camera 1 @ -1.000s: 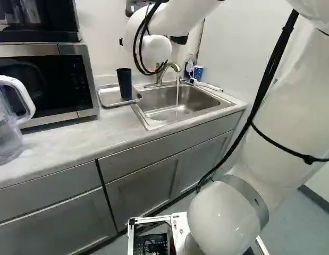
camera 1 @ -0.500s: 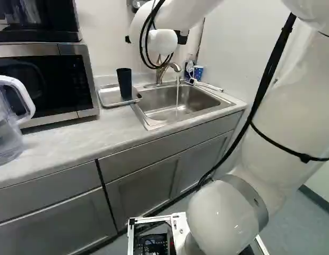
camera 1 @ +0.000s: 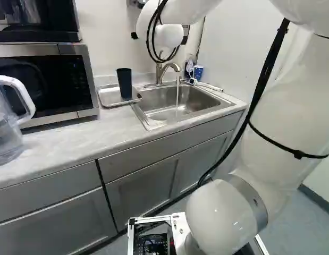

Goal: Rinse the cup and place it in the tray

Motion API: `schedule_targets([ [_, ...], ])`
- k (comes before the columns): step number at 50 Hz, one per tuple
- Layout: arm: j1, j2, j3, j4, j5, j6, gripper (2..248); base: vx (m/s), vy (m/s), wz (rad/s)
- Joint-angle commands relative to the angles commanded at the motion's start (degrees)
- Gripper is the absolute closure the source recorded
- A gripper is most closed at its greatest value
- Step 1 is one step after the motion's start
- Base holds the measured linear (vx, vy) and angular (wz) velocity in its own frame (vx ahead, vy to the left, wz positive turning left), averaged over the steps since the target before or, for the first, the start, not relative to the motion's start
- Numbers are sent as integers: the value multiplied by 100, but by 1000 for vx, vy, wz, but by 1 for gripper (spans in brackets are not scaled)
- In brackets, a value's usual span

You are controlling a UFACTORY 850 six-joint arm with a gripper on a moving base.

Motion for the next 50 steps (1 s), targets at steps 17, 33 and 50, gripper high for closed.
schedule_targets([
  [17,-242,-224,-225,0,-4,0,3,0,0,0],
  [33,-370,-656,-674,0,-98,0,3,0,0,0],
  [50,-426,-1164,-1222,0,-405,0,3,0,0,0],
])
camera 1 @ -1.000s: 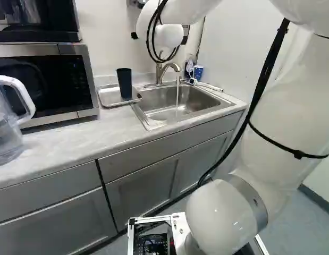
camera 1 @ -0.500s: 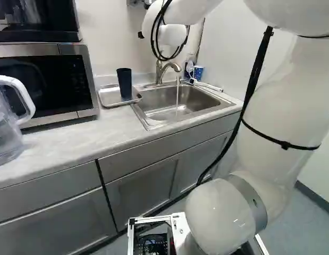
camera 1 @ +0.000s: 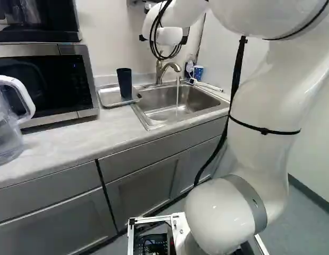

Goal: Rinse the cup and place it in the tray

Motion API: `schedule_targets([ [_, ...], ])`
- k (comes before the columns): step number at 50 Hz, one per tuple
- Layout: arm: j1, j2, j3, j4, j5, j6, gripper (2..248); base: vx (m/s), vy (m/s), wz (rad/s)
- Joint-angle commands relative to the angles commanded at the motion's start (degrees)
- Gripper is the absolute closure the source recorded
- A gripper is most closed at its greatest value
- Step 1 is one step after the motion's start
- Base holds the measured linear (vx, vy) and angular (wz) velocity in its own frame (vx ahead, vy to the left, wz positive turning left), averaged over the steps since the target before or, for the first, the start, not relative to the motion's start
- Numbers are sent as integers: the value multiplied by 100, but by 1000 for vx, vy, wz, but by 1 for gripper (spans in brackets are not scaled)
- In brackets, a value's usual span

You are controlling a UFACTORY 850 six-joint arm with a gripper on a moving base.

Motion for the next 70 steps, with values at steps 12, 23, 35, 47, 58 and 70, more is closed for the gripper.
schedule_targets([
  [12,-33,-363,-405,0,-243,0,3,0,0,0],
  [23,-26,-699,-790,0,-469,0,3,0,0,0],
  [35,34,-970,-1108,24,-715,0,3,0,0,0],
  [47,33,-1062,-1217,87,-966,0,3,0,0,0],
  [58,33,-1062,-1217,102,-1077,0,3,0,0,0],
  [70,33,-1052,-1205,102,-1139,0,3,0,0,0],
])
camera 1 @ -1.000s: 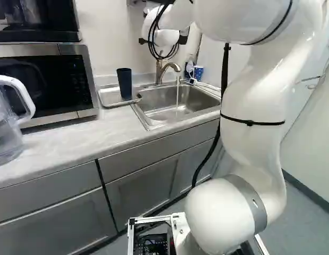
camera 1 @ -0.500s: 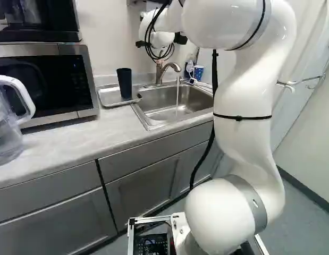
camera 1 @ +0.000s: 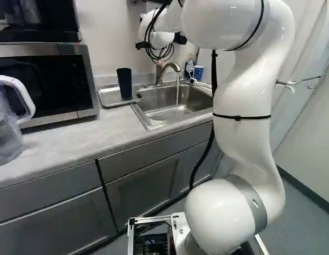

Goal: Rinse the cup and place it in the tray

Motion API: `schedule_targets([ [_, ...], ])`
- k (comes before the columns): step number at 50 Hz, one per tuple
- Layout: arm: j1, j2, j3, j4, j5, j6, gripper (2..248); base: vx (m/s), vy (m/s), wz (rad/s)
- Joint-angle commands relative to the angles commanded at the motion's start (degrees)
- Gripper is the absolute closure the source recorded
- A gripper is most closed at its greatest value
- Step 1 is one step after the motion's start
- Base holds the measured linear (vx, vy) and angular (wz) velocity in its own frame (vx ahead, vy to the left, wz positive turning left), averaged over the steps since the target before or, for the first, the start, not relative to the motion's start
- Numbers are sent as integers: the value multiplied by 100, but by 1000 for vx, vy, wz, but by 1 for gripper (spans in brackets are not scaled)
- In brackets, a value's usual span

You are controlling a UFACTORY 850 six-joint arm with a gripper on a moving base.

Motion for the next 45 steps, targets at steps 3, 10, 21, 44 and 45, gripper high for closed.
schedule_targets([
  [3,1,12,14,0,-36,0,3,0,0,0],
  [10,5,53,63,0,-152,0,3,0,0,0],
  [21,12,129,154,0,-328,0,3,0,0,0],
  [44,27,283,335,0,-523,0,3,0,0,0],
  [45,28,289,342,0,-523,0,3,0,0,0],
])
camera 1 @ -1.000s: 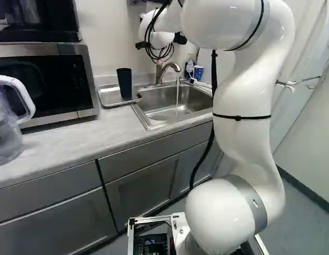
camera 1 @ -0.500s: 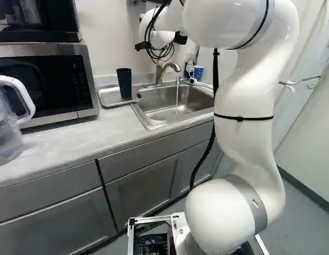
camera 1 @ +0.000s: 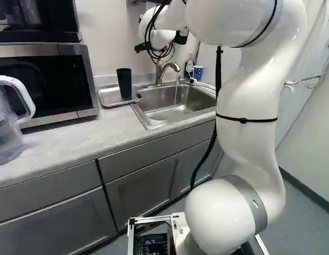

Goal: Rinse the cup and place it in the tray

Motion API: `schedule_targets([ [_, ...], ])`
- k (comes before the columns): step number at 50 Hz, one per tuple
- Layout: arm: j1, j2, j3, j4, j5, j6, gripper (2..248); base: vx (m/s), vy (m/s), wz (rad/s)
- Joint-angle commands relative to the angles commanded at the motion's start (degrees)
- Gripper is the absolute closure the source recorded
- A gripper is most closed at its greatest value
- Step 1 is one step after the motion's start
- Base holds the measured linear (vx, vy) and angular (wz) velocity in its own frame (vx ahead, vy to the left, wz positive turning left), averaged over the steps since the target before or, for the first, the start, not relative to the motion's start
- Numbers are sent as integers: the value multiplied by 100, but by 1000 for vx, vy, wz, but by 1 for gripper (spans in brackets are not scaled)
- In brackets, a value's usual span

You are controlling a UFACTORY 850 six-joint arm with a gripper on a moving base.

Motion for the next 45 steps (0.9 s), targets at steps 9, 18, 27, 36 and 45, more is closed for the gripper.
schedule_targets([
  [9,4,46,54,0,0,0,3,0,0,0],
  [18,-2,90,105,0,0,0,3,0,0,0],
  [27,-13,127,148,0,-7,0,3,0,0,0],
  [36,-39,152,177,0,-16,0,3,0,0,0],
  [45,-95,175,204,0,-16,0,3,0,0,0],
])
